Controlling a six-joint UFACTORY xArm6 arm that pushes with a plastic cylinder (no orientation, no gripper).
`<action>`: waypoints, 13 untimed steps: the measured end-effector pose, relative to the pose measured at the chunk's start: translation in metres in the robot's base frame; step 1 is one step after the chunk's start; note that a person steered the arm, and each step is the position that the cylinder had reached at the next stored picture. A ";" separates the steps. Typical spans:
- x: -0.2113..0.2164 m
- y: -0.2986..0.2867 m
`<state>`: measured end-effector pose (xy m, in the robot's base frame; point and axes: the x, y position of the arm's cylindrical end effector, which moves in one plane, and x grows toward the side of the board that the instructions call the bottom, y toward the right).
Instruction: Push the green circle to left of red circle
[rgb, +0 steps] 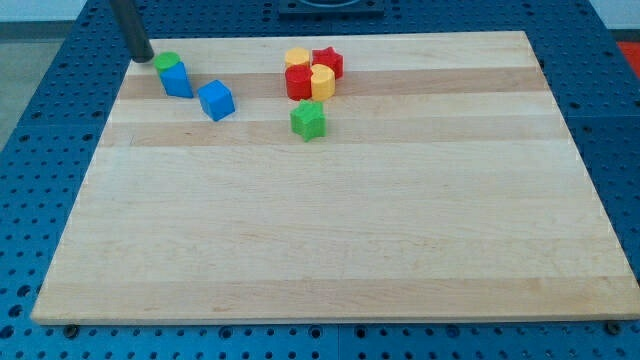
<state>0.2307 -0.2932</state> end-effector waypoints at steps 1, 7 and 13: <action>0.001 -0.012; 0.120 0.188; 0.085 0.165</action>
<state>0.3159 -0.1279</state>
